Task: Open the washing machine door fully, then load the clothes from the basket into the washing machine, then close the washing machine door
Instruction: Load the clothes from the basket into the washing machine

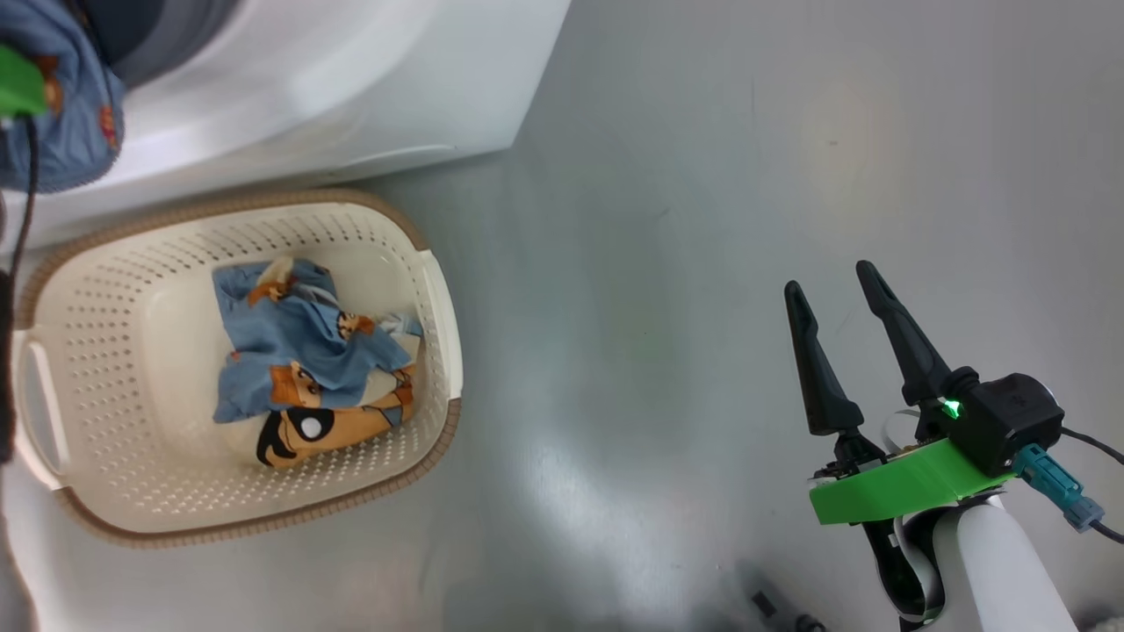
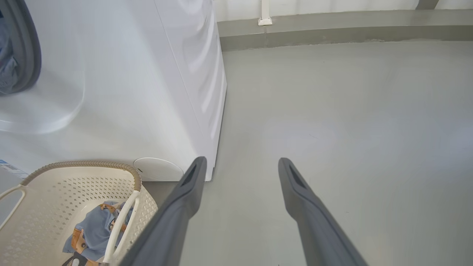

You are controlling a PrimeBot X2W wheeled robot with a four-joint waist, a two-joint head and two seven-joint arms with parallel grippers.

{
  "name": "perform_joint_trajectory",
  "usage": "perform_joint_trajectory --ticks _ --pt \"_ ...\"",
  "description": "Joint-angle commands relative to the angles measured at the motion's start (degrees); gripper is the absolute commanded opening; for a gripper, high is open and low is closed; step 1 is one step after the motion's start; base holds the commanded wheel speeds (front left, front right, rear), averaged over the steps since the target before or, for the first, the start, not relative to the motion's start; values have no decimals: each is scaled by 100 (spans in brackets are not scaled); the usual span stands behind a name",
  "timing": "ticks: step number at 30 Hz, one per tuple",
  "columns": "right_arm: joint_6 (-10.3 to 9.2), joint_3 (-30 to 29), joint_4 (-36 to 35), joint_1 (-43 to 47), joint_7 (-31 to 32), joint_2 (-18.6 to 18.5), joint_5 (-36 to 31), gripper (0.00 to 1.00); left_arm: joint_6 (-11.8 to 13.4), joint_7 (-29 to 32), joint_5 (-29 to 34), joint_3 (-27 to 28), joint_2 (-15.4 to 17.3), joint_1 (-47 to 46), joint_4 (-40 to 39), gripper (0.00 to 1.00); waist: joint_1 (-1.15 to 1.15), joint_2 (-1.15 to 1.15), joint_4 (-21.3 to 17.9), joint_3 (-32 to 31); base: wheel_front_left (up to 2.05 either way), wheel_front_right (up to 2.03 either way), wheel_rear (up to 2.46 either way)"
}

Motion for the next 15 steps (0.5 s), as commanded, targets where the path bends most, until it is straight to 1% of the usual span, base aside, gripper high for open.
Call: perform_joint_trajectory --ticks 1,5,10,13,15 --pt "9 171 -113 44 -27 -10 56 100 -8 130 -9 -71 358 -308 98 0 0 0 -67 227 0 0 0" --pt "9 239 -122 -1 -27 -10 144 100 -8 274 -15 -334 483 -917 556 0 0 0 -120 454 0 0 0" --pt "9 345 -88 -28 -27 -10 245 100 23 102 19 -399 573 -1502 994 0 0 0 -186 659 0 0 0" --pt "9 400 -83 -55 -27 -10 304 100 95 -99 204 -443 679 -1731 1032 0 0 0 -253 743 0 0 0" --pt "9 415 -98 -74 -27 -10 340 100 161 -151 355 -451 729 -1827 851 0 0 0 -281 800 0 0 0"
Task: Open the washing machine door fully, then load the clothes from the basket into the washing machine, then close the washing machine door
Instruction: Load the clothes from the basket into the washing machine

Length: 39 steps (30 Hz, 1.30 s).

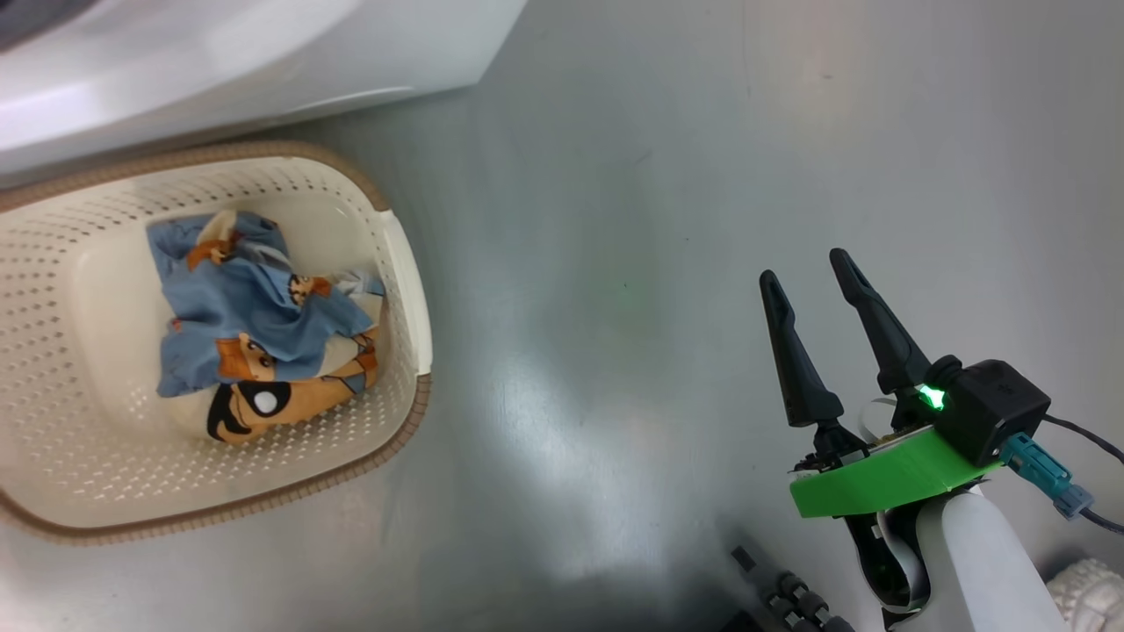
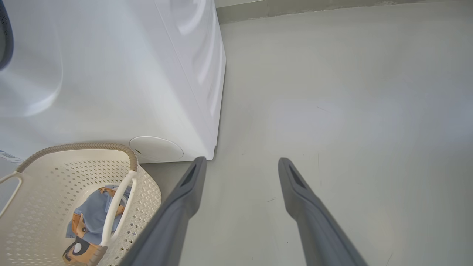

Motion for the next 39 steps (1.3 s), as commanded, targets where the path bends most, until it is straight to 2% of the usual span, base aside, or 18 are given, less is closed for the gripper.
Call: perform_joint_trajectory --ticks 1,4,7,13,16,17,18,19,27,39 --pt "9 130 -110 59 -27 -12 73 100 116 -54 220 93 336 -159 -566 0 0 0 -83 129 0 0 0" --pt "9 129 -140 12 -27 -12 126 100 236 -58 586 191 449 -66 -1435 0 0 0 -112 232 0 0 0" --pt "9 132 -118 -9 -27 -12 164 100 318 -59 769 357 410 203 -2006 0 0 0 -106 263 0 0 0" --pt "9 181 -65 -47 -27 -12 204 100 274 -60 793 658 299 518 -2134 0 0 0 -78 264 0 0 0" --pt "9 171 -43 -69 -27 -12 199 100 206 -60 750 763 213 616 -1841 0 0 0 -51 255 0 0 0" --pt "9 167 -37 -79 -27 -12 196 100 189 -60 733 799 189 602 -1736 36 0 0 -44 251 0 0 0" --pt "9 164 -30 -85 -27 -12 189 100 167 -60 711 830 158 589 -1642 90 0 0 -35 240 0 0 0" --pt "9 160 -23 -89 -27 -12 187 100 142 -60 713 842 140 571 -1582 100 0 0 -27 231 0 0 0" --pt "9 160 42 -81 -27 -12 187 100 32 -61 676 948 15 532 -940 100 0 0 25 55 0 0 0" --pt "9 82 105 -75 -27 -12 134 100 -42 -61 552 1121 -222 582 -505 100 0 0 190 -281 0 0 0"
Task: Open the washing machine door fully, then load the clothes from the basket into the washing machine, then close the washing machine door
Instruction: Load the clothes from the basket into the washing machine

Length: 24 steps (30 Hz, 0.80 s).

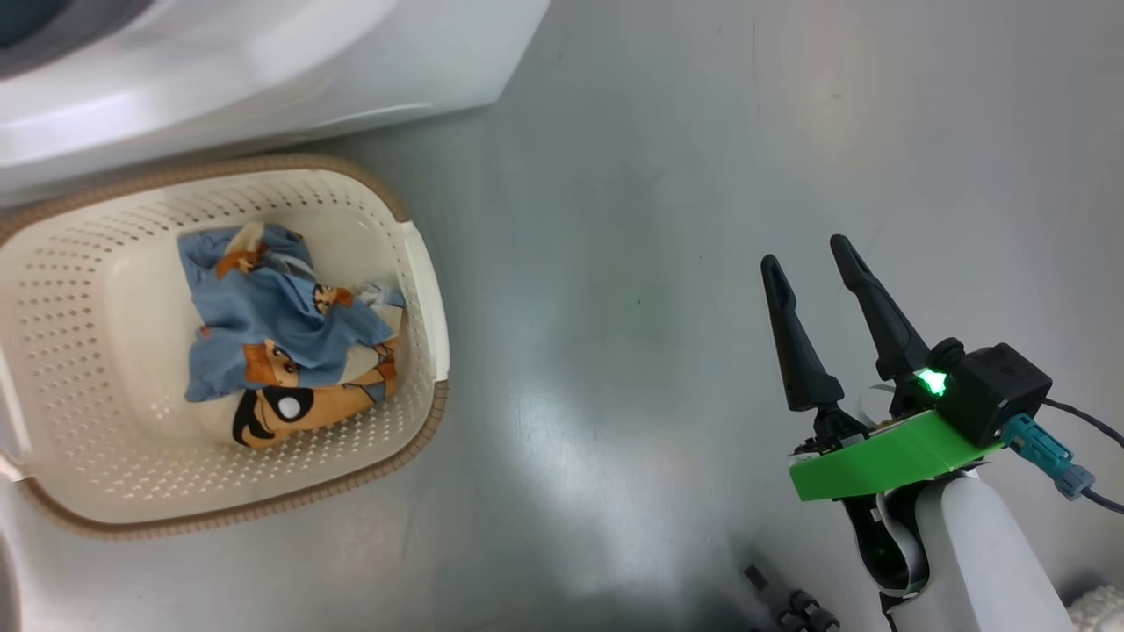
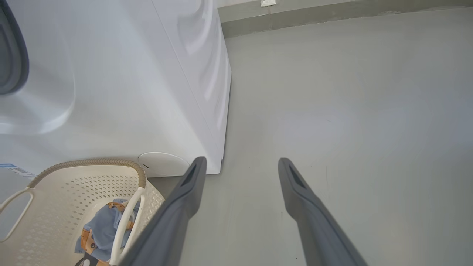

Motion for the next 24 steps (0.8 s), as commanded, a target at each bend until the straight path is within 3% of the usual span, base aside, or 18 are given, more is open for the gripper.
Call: perform_joint_trajectory --ticks 1,12,24 --pt "9 77 -86 149 -27 -9 -35 100 -21 -29 -39 81 240 100 -87 100 0 0 76 -117 0 0 0" --pt "9 0 -5 195 -27 -9 -200 100 -72 -29 -181 101 -56 672 -53 100 0 0 356 -590 0 0 0" --pt "9 -112 61 275 -27 -9 -265 100 -87 -29 -391 249 -255 1533 -635 100 0 0 584 -1024 0 0 0"
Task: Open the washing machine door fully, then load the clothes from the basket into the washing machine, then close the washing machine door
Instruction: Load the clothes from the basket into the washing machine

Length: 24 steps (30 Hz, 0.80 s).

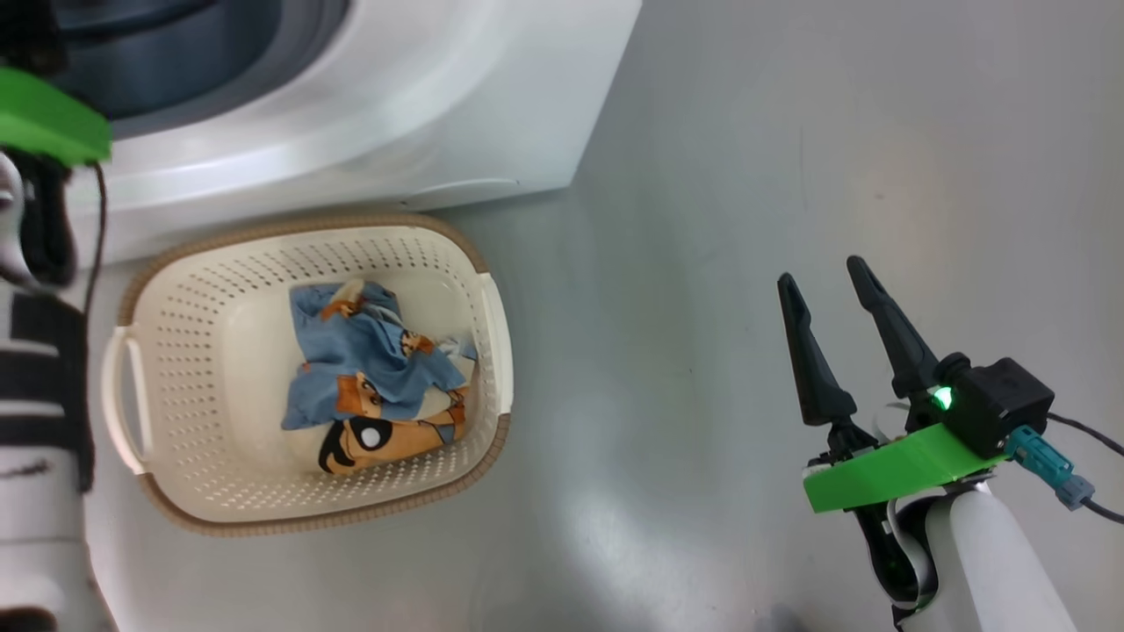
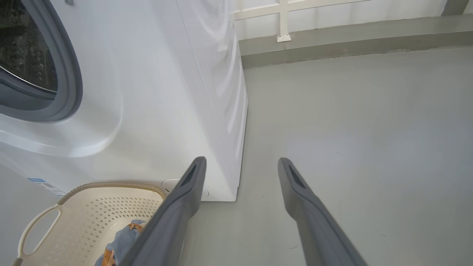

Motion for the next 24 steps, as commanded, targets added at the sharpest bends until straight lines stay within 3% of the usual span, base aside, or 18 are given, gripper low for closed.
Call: perform_joint_trajectory --ticks 1,24 --pt "9 84 -87 188 -27 4 -80 100 -11 -29 -53 100 231 226 -264 100 0 0 97 -152 0 0 0" --pt "9 96 -21 335 -27 4 -38 100 -13 -29 -152 726 -564 3111 -3139 100 0 0 246 -656 0 0 0"
